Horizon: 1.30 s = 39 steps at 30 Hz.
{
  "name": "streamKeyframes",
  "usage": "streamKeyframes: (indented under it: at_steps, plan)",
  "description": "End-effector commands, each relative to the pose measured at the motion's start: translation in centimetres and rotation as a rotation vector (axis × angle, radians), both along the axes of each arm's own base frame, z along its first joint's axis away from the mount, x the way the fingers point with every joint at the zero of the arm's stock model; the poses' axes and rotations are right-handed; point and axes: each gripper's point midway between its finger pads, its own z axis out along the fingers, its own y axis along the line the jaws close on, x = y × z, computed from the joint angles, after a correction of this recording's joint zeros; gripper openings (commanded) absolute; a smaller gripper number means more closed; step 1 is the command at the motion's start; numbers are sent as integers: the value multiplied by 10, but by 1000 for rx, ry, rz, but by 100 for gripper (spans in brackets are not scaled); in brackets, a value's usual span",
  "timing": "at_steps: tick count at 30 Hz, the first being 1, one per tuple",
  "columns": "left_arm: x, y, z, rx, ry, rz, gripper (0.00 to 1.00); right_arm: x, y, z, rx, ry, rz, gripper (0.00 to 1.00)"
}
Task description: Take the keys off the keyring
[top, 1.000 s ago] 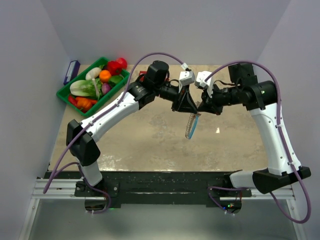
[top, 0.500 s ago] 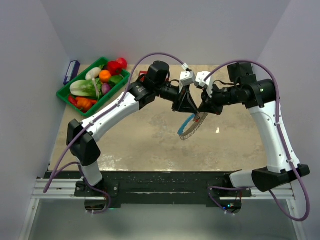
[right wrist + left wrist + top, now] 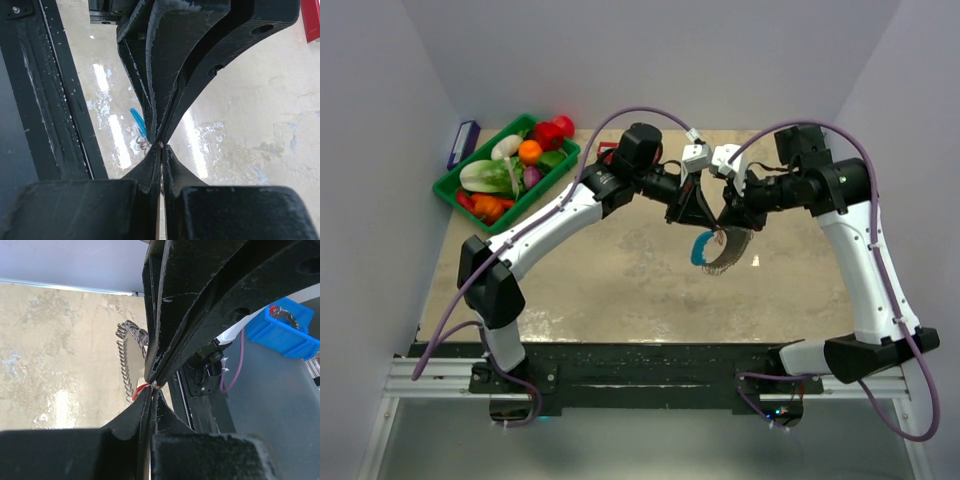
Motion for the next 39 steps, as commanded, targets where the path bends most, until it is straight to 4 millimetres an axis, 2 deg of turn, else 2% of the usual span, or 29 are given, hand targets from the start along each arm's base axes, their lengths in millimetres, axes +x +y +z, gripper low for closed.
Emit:
streamKeyframes:
  at_steps: [1, 3, 8, 10, 26, 39]
  plan:
    - [-5, -10, 17, -42, -34, -23, 0, -4, 9, -1, 22, -13, 50, 0]
    - [-5, -10, 16, -38, -33, -19, 0, -4, 8, -1, 20, -18, 49, 0]
    - [0, -10, 16, -28, -47, 11, 15, -1, 3, 2, -2, -41, 31, 0]
    - [-1, -9, 21, -37, -57, 9, 16, -2, 2, 1, -13, -38, 31, 0]
    - [-4, -12, 21, -41, -30, -17, 20, 4, 4, -19, -32, 8, 34, 0]
    - [-18, -8, 34, -77, -1, -86, 22, -1, 5, -18, -23, -4, 48, 0]
